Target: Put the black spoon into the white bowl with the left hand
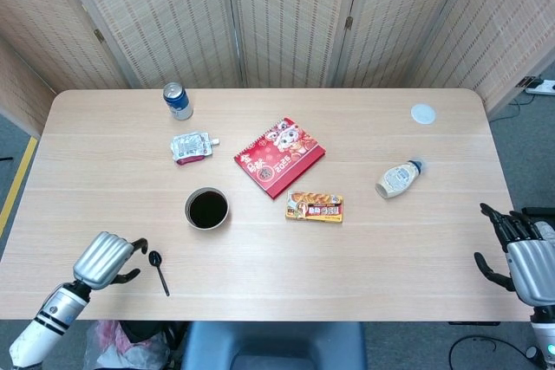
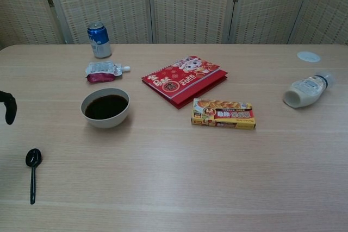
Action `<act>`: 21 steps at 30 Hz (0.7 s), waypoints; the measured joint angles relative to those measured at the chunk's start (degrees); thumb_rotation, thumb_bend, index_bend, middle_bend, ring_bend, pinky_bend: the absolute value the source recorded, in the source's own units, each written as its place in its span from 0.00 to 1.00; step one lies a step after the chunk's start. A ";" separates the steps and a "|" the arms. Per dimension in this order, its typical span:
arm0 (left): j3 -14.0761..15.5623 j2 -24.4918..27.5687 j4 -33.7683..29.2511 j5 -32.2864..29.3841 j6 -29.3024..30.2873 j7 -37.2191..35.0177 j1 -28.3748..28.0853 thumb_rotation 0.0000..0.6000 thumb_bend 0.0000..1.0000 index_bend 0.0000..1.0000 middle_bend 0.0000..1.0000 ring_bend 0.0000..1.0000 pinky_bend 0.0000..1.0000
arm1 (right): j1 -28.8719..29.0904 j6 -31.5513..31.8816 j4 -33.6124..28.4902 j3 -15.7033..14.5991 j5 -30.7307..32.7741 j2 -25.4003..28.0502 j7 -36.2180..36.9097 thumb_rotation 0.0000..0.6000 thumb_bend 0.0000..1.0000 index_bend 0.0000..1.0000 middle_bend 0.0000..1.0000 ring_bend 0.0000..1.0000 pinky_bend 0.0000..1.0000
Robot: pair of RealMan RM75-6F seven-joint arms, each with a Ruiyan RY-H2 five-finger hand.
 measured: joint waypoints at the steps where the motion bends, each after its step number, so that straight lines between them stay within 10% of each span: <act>1: 0.44 -0.32 0.93 1.00 -0.67 -0.60 -0.86 1.00 0.27 0.51 0.96 0.94 1.00 | 0.00 -0.02 0.00 -0.01 0.02 0.00 0.00 1.00 0.30 0.07 0.21 0.24 0.18; 21: 5.06 -6.00 8.49 6.07 -5.56 -2.82 -5.63 1.00 0.27 0.45 0.97 0.95 1.00 | 0.05 -0.68 0.17 -0.20 0.38 -0.30 -0.17 1.00 0.30 0.07 0.21 0.27 0.20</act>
